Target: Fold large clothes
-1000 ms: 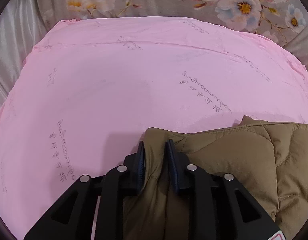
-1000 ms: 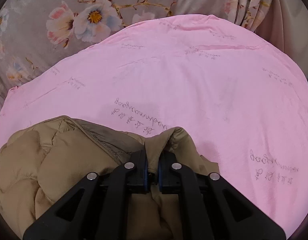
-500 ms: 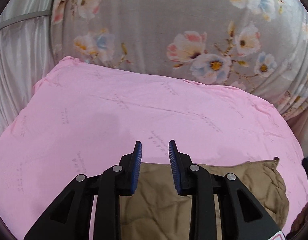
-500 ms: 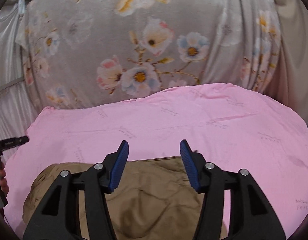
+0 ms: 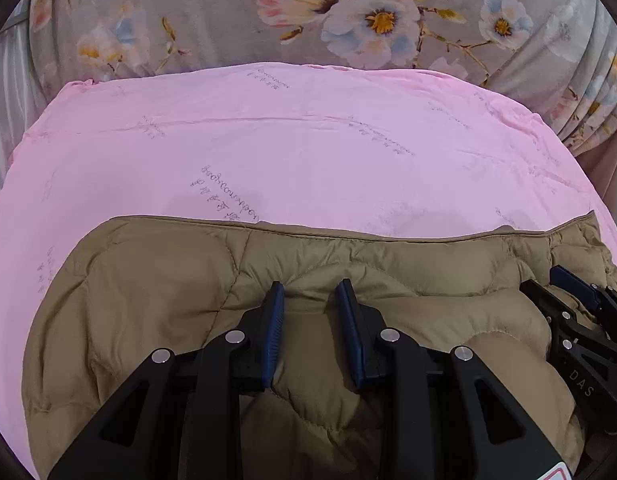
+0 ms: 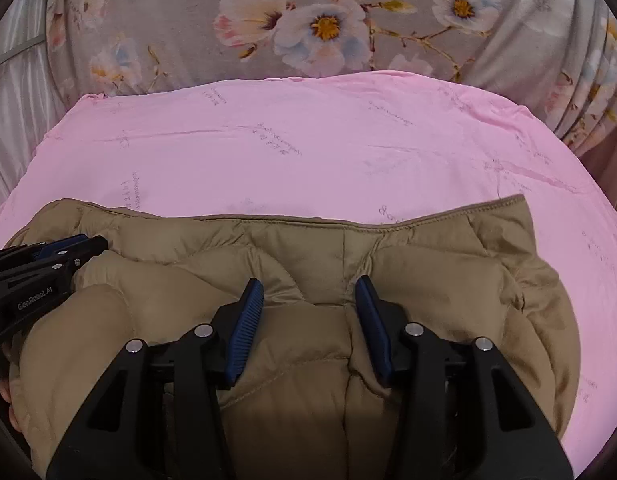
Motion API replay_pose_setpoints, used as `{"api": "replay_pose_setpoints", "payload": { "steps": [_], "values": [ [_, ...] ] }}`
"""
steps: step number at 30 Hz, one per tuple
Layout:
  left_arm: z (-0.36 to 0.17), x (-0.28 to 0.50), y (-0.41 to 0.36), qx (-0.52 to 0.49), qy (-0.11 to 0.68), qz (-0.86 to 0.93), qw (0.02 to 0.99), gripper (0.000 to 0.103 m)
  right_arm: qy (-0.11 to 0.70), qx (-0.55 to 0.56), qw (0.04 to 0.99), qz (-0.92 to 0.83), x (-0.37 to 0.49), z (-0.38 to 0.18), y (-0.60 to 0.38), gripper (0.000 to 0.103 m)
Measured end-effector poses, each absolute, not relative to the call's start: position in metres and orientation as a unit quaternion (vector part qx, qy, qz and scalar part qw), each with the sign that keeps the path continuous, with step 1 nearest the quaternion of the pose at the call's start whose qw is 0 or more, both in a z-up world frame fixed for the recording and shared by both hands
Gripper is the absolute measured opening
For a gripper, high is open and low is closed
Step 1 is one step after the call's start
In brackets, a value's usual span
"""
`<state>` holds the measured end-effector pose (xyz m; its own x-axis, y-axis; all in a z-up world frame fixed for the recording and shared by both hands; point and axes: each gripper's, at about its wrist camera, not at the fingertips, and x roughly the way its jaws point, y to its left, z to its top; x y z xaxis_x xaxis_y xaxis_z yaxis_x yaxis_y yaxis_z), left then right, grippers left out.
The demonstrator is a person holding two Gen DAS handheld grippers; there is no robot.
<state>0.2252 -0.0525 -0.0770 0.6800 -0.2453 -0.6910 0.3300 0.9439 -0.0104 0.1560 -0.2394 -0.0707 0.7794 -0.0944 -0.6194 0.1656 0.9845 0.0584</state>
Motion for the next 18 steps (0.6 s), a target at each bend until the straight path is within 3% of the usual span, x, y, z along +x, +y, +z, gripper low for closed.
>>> {"api": "replay_pose_setpoints", "payload": {
  "steps": [18],
  "values": [
    [-0.094, 0.248, -0.074, 0.091, 0.347, -0.171, 0.917, 0.028, 0.319, 0.079, 0.935, -0.135, 0.161, -0.083, -0.23, 0.047]
  ]
}}
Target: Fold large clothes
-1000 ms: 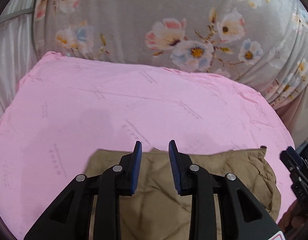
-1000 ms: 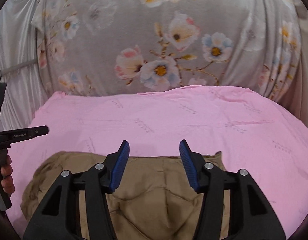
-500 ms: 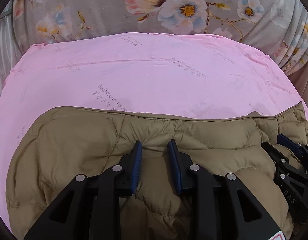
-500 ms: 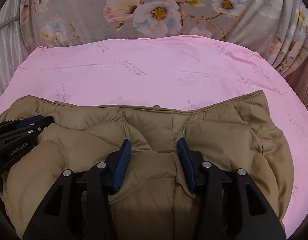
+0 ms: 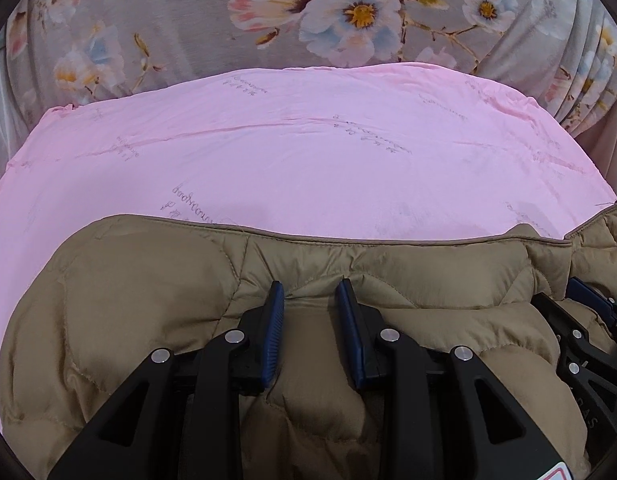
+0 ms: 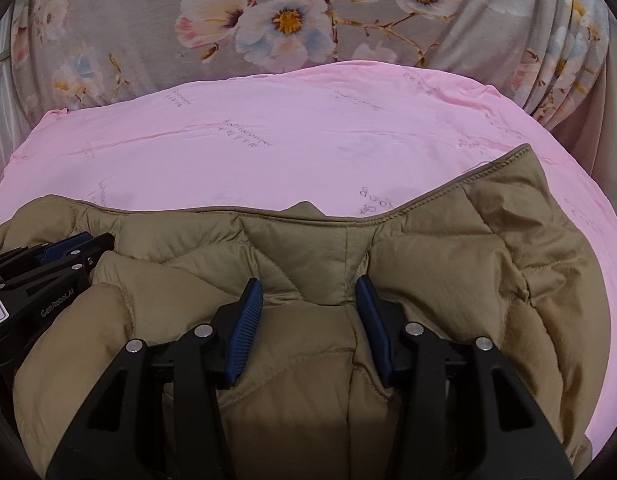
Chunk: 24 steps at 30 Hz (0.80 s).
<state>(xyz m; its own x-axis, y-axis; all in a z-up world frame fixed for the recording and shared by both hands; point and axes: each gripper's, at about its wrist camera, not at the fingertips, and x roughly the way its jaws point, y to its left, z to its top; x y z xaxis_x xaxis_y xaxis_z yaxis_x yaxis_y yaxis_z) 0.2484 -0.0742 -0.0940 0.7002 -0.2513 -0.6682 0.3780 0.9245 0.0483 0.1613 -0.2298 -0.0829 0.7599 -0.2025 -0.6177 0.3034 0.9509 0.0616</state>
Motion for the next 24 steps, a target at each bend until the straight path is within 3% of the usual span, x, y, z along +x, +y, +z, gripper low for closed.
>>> {"api": "replay_pose_setpoints", "payload": {
  "steps": [9, 16, 20, 24],
  "values": [
    [-0.087, 0.249, -0.067, 0.086, 0.362, -0.169, 0.913, 0.03, 0.325, 0.094, 0.934, -0.117, 0.161, -0.076, -0.239, 0.046],
    [-0.037, 0.236, 0.011, 0.019, 0.357, -0.126, 0.926, 0.03, 0.282, 0.106, 0.943, -0.141, 0.121, -0.032, -0.283, 0.046],
    [-0.058, 0.257, 0.034, -0.003, 0.39, -0.099, 0.915, 0.03, 0.314, 0.128, 0.926, -0.165, 0.128, -0.055, -0.322, 0.046],
    [-0.073, 0.256, 0.026, 0.021, 0.375, -0.088, 0.923, 0.031, 0.325, 0.169, 0.918, -0.153, 0.129, -0.086, -0.337, 0.046]
  ]
}}
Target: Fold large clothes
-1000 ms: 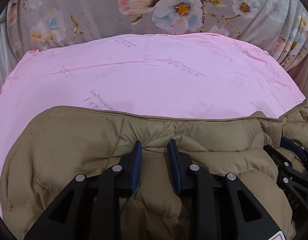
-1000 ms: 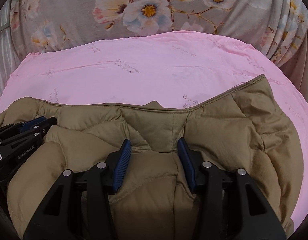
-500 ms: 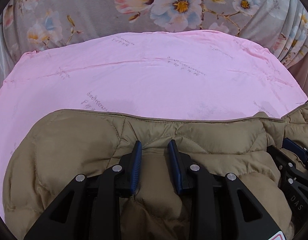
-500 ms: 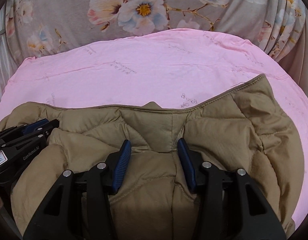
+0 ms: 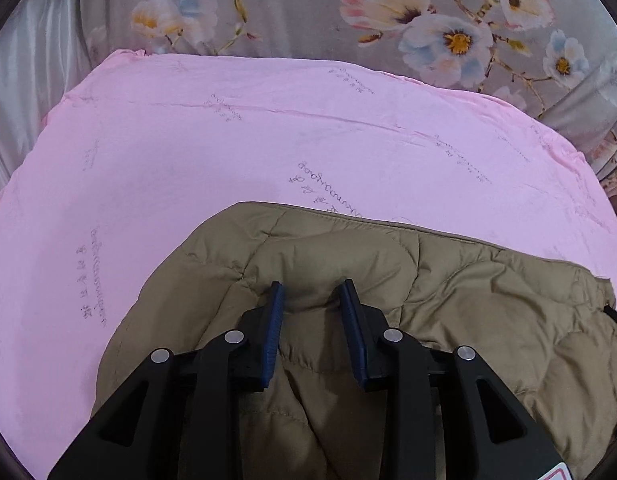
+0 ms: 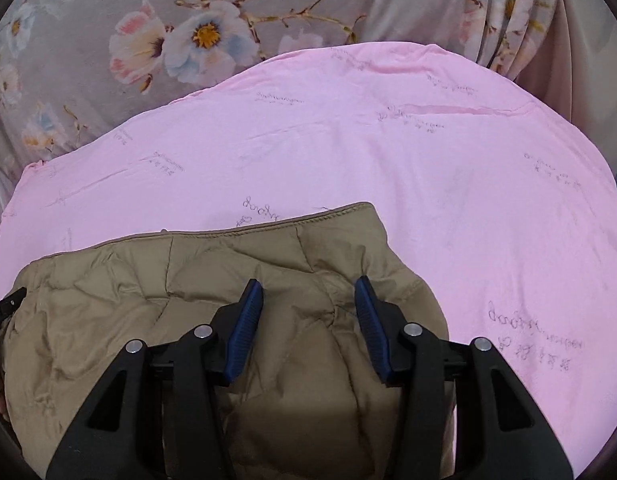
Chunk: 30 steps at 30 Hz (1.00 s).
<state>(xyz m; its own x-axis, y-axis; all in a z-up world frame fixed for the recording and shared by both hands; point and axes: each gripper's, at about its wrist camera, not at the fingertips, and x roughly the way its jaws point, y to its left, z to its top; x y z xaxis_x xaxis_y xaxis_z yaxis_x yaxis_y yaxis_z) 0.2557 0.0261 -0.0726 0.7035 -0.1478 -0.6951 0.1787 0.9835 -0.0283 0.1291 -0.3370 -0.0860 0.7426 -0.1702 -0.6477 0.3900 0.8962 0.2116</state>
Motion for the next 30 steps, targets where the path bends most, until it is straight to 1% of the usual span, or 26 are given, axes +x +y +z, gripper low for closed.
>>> {"api": "replay_pose_setpoints", "payload": {
  "steps": [4, 13, 23, 26, 30],
  "values": [
    [-0.081, 0.258, 0.012, 0.059, 0.364, -0.074, 0.926, 0.031, 0.329, 0.166, 0.917, -0.155, 0.134, -0.093, -0.334, 0.048],
    [-0.09, 0.268, 0.009, 0.062, 0.369, -0.08, 0.924, 0.031, 0.327, 0.174, 0.915, -0.159, 0.138, -0.097, -0.336, 0.048],
    [-0.086, 0.269, 0.008, 0.069, 0.377, -0.074, 0.92, 0.032, 0.333, 0.171, 0.912, -0.165, 0.139, -0.097, -0.336, 0.049],
    [-0.069, 0.249, 0.015, 0.061, 0.388, -0.062, 0.917, 0.031, 0.328, 0.153, 0.912, -0.192, 0.123, -0.079, -0.322, 0.051],
    [-0.038, 0.202, 0.017, 0.037, 0.37, -0.088, 0.924, 0.031, 0.258, 0.143, 0.943, -0.153, 0.078, -0.038, -0.273, 0.051]
  ]
}}
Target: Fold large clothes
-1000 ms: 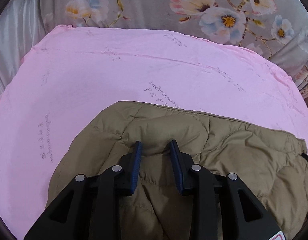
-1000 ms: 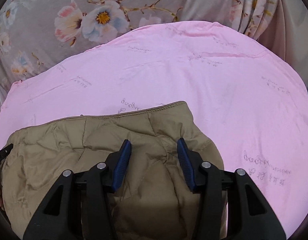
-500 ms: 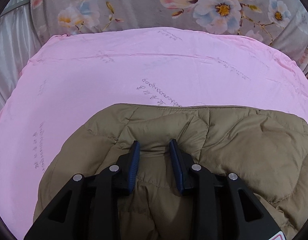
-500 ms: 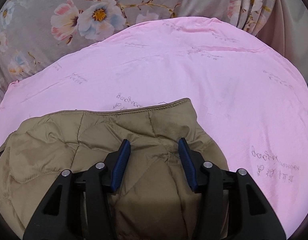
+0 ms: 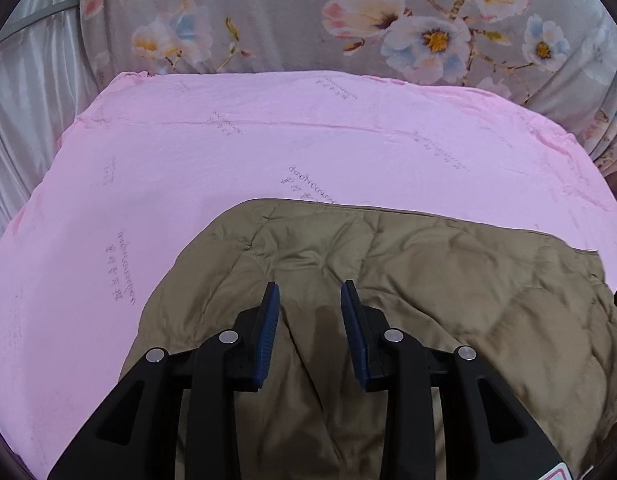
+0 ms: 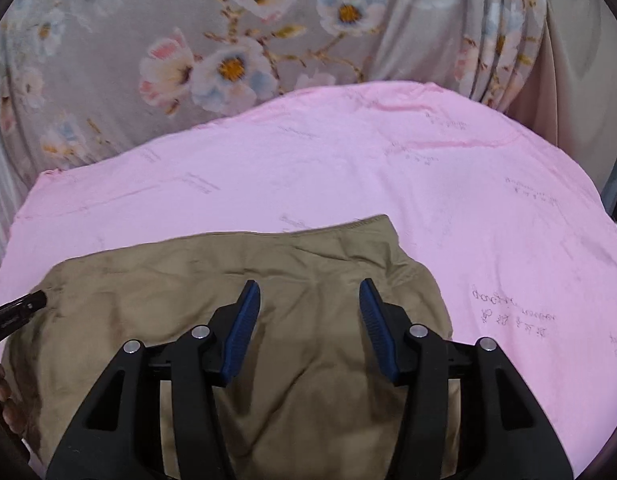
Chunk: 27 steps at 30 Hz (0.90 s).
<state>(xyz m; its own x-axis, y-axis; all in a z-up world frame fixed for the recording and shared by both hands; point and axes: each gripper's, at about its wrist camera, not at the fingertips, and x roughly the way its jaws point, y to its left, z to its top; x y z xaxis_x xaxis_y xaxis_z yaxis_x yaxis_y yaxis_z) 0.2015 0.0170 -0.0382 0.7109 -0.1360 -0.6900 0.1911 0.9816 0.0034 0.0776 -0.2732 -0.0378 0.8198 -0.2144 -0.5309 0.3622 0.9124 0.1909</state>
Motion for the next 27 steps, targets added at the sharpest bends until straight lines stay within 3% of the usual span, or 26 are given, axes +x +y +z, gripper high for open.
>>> {"api": "replay_pose_setpoints", "payload": {
  "steps": [8, 14, 27],
  "values": [
    [-0.05, 0.154, -0.024, 0.055, 0.381, -0.122, 0.915, 0.032, 0.252, 0.096, 0.96, -0.072, 0.067, -0.03, -0.186, 0.05],
    [-0.076, 0.149, -0.033, 0.07, 0.375, -0.102, 0.919, 0.033, 0.273, 0.114, 0.952, -0.074, 0.074, -0.071, -0.186, 0.05],
    [-0.099, 0.149, -0.044, 0.088, 0.336, -0.073, 0.935, 0.032, 0.281, 0.078, 0.952, -0.099, 0.083, -0.084, -0.171, 0.052]
  ]
}}
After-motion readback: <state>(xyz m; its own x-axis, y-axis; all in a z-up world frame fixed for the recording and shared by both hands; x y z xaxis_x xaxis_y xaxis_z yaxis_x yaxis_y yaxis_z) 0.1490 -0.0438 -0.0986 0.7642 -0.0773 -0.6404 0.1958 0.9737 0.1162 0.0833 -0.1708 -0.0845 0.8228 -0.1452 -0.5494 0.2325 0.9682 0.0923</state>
